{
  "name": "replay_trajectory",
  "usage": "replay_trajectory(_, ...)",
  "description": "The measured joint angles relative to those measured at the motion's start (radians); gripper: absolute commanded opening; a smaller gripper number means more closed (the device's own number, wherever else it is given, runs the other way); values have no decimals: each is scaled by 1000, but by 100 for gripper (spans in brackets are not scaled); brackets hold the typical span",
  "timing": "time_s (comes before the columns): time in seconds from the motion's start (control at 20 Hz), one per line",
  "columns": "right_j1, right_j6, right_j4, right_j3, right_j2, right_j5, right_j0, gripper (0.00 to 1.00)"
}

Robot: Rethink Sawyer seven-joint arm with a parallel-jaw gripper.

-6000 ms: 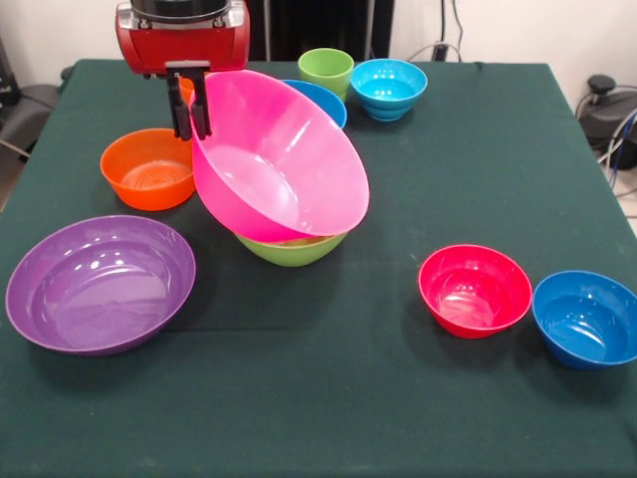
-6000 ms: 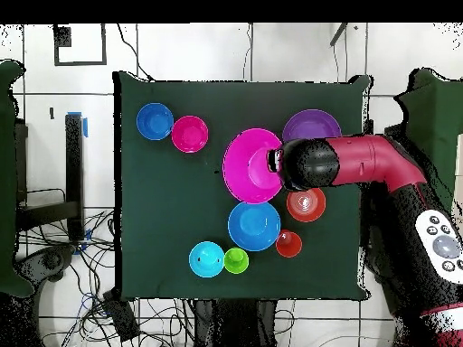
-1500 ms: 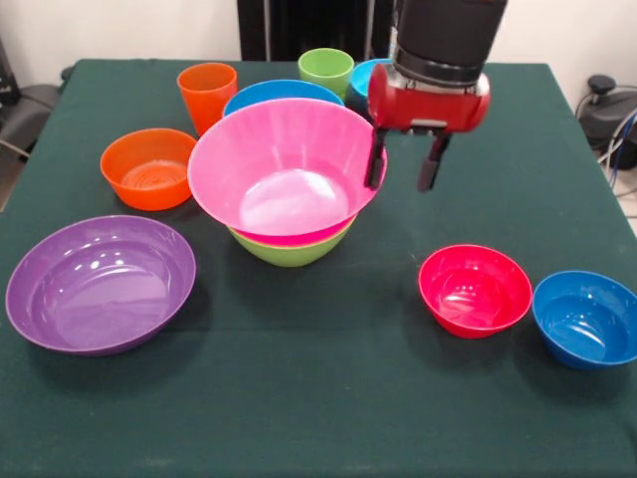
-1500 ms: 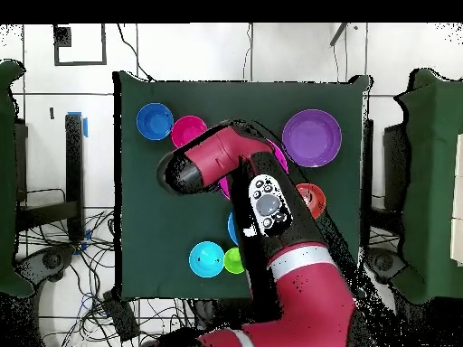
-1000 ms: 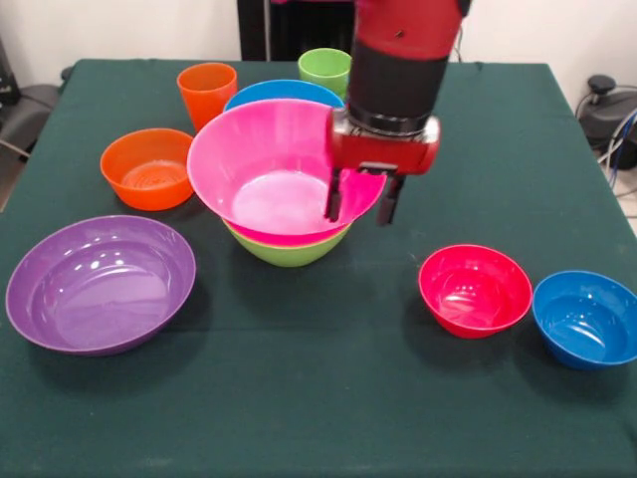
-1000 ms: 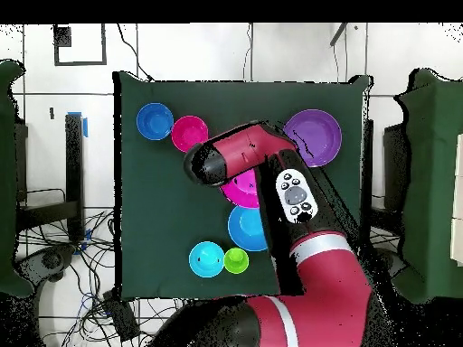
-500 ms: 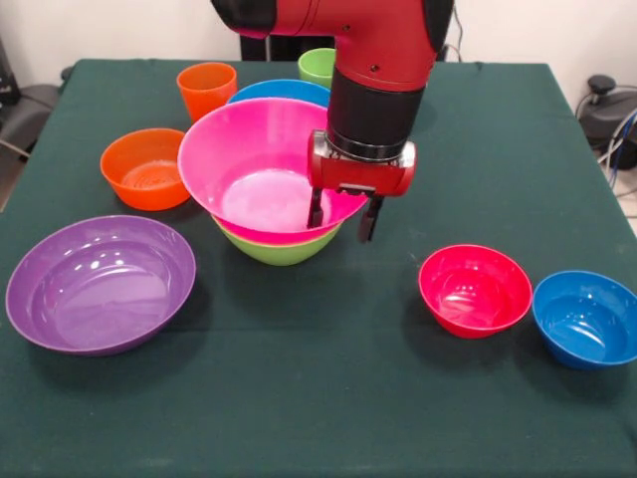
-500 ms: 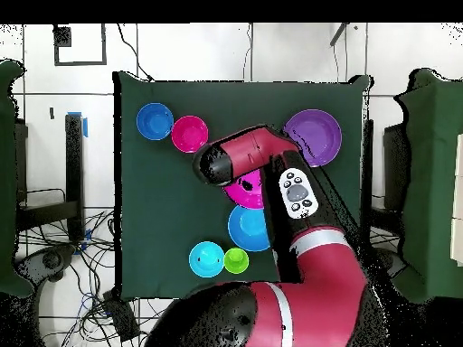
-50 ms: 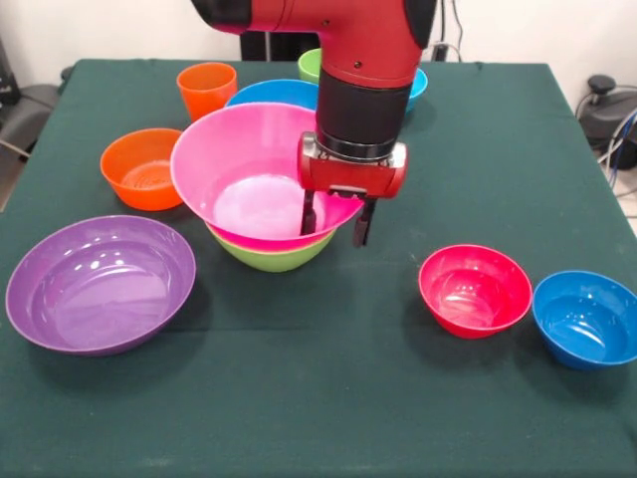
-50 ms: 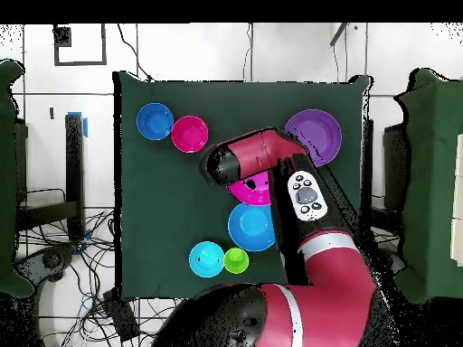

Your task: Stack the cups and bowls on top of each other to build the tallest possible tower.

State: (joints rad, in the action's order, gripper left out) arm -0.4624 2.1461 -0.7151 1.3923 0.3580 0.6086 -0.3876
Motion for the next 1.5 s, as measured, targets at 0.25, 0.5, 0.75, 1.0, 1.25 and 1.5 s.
replay_trajectory(0.25,-20,0,1,2,-25,0,20,0)
replay_trajectory(0.5,-40,0,0,4,-41,1,34,0)
replay_trajectory(0.75,-69,0,0,4,-54,1,37,0)
replay_trajectory(1.0,-67,0,1,4,-54,1,37,0)
replay_trajectory(1.25,-67,0,0,4,-64,1,48,0)
replay_trajectory(1.5,-105,0,56,35,-64,30,46,0)
